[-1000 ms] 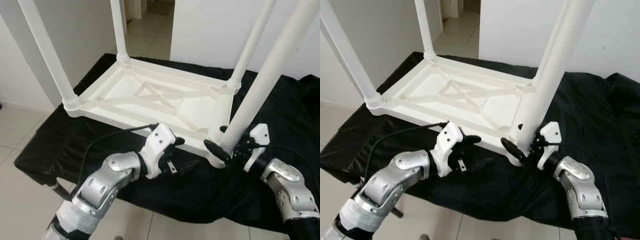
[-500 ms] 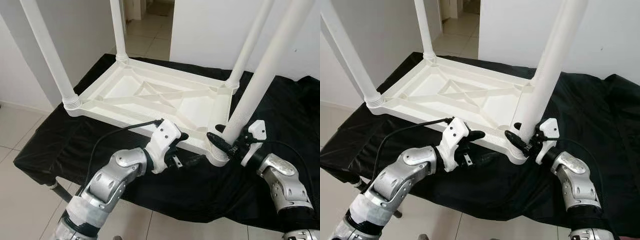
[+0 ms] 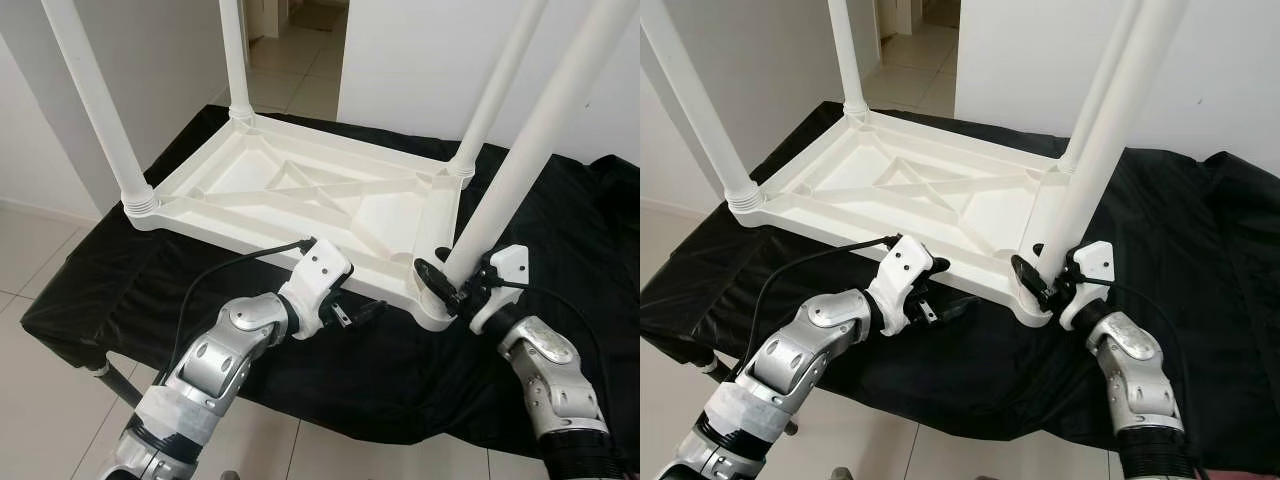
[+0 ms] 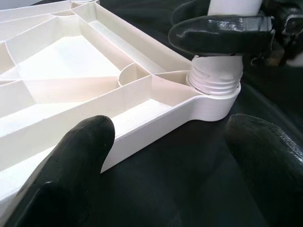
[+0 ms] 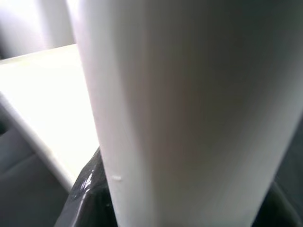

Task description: Building children table

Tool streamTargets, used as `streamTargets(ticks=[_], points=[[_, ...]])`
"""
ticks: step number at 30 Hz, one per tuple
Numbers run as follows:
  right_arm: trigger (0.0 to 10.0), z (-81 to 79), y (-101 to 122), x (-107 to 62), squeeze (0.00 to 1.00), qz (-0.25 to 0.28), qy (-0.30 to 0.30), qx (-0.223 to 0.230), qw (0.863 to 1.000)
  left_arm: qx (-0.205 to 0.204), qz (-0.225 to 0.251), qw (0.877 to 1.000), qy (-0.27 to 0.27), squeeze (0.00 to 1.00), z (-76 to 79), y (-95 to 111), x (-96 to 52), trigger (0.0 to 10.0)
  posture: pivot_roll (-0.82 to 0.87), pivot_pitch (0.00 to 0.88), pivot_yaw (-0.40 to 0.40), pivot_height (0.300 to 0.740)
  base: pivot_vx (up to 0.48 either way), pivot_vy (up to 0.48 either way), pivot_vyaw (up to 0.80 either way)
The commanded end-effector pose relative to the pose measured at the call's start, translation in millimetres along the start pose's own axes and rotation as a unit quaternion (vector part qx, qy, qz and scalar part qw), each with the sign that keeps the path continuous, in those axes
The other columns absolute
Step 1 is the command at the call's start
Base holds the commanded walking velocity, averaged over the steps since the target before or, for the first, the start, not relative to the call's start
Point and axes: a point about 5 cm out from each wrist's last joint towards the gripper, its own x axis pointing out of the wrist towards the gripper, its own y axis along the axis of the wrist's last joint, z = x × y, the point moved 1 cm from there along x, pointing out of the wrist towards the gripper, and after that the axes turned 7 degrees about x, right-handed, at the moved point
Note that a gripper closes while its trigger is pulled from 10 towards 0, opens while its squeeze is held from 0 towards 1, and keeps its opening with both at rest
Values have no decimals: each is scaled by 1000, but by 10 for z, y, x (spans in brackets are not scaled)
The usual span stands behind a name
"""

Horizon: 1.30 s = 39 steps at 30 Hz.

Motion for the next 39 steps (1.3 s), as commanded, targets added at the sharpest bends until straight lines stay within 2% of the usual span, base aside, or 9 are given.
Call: streamTargets(ticks=[1,19,20,21,23,35,36,38,39], points=[[10000,14,-81,-47,0,-11,-58,8,998,6,-4,998,58,0,-89,15,17,10000,-71,0,-46,740,0,0,0],[10000,-500,-186,-51,0,36,-266,86,959,33,26,994,101,0,-226,108,14,10000,-57,0,-29,740,0,0,0],[10000,-532,-169,-29,263,40,-257,87,962,21,29,994,100,0,-234,105,-6,10000,-60,0,-25,740,0,0,0],[10000,-532,-169,-29,263,40,-257,87,962,21,29,994,100,0,-234,105,-6,10000,-60,0,-25,740,0,0,0],[10000,-581,-151,-16,1000,45,-236,91,966,6,33,995,97,0,-234,93,-40,10000,-61,0,-24,740,0,0,0],[10000,-538,-55,-63,1000,61,-196,70,976,-10,60,996,59,0,-170,134,-98,10000,-59,0,-28,740,0,0,0],[10000,-506,-54,-70,831,56,-188,55,979,-3,58,996,68,0,-187,138,-100,10000,-60,0,-28,740,0,0,0],[10000,-482,-55,-77,831,53,-182,45,981,3,57,996,73,0,-198,140,-101,10000,-64,0,-25,740,0,0,0],[10000,-447,-67,-84,416,46,-167,26,985,15,57,995,80,0,-205,138,-103,10000,-70,0,-20,740,0,0,0]])
